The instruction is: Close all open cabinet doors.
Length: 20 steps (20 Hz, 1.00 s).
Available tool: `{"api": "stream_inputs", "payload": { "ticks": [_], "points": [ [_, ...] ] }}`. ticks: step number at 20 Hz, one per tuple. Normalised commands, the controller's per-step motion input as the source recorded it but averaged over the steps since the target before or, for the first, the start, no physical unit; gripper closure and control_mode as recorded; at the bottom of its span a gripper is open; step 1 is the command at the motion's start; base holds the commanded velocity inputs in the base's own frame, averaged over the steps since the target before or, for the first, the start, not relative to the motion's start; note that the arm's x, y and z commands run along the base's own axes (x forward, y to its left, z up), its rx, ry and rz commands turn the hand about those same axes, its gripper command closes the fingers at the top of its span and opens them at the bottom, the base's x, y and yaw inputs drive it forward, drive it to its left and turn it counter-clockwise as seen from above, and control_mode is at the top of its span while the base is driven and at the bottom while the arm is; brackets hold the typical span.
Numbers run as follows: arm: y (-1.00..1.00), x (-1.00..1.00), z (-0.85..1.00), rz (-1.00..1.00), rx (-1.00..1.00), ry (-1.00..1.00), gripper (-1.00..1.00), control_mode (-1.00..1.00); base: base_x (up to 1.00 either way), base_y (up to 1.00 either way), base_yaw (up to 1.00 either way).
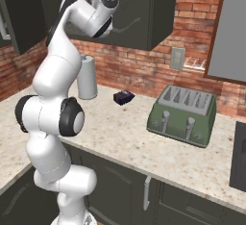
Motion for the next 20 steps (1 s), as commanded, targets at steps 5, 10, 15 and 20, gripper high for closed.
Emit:
{"api": "stream_inputs", "payload": {
  "ticks": [5,10,15,20],
  "points": [
    [-0.2,0.15,-0.02,-0.07,0.0,0.0,-1.0,-1.0,0.0,0.0,0.0],
    [-0.24,-0.2,0.0,-0.09,0.04,0.0,-1.0,-1.0,0.0,0.0,0.0],
    [-0.21,-0.4,0.01,-0.03,0.1,0.0,-1.0,-1.0,0.0,0.0,0.0],
    [-0.09,-0.59,0.01,0.0,0.15,0.0,-1.0,-1.0,0.0,0.0,0.0]
  ]
}}
